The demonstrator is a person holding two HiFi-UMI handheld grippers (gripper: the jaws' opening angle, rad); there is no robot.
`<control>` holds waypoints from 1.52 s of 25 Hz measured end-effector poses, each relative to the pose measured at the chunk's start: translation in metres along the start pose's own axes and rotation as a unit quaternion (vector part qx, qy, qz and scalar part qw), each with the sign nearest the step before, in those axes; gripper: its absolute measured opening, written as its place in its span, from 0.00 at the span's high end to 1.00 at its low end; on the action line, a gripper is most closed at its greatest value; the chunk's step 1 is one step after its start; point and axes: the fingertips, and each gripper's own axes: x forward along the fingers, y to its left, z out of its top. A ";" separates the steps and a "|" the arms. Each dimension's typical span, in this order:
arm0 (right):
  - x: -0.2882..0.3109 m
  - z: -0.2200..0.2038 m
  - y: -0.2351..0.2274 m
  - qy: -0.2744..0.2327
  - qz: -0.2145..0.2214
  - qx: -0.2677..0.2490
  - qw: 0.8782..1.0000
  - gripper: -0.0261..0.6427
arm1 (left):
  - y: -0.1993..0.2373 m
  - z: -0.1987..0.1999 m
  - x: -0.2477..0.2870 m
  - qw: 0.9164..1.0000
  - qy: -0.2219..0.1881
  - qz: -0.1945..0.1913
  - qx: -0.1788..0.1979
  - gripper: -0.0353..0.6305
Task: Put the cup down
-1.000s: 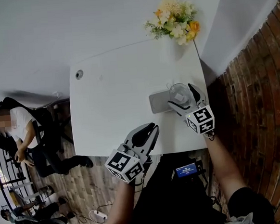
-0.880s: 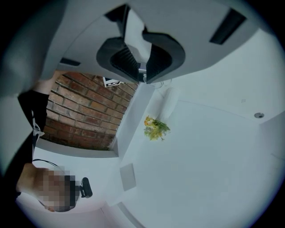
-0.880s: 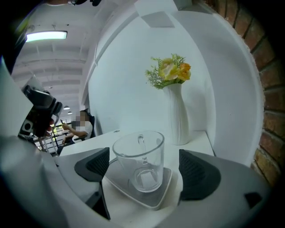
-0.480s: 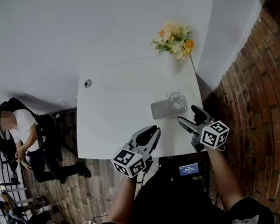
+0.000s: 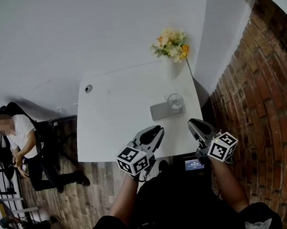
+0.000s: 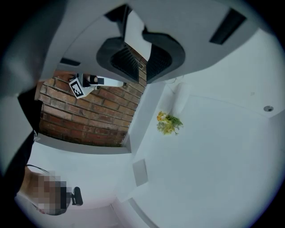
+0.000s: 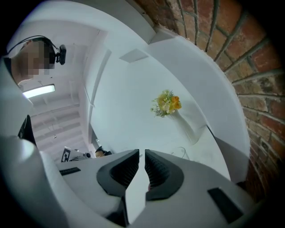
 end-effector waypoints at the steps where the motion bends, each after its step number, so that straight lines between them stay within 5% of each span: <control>1: -0.003 0.001 0.002 -0.002 -0.001 0.000 1.000 0.89 | -0.001 0.000 0.000 1.000 -0.001 -0.002 0.001 0.86; 38: -0.001 -0.001 -0.011 0.030 -0.054 -0.069 0.996 0.94 | 0.000 0.000 -0.001 1.000 0.004 -0.009 0.004 0.86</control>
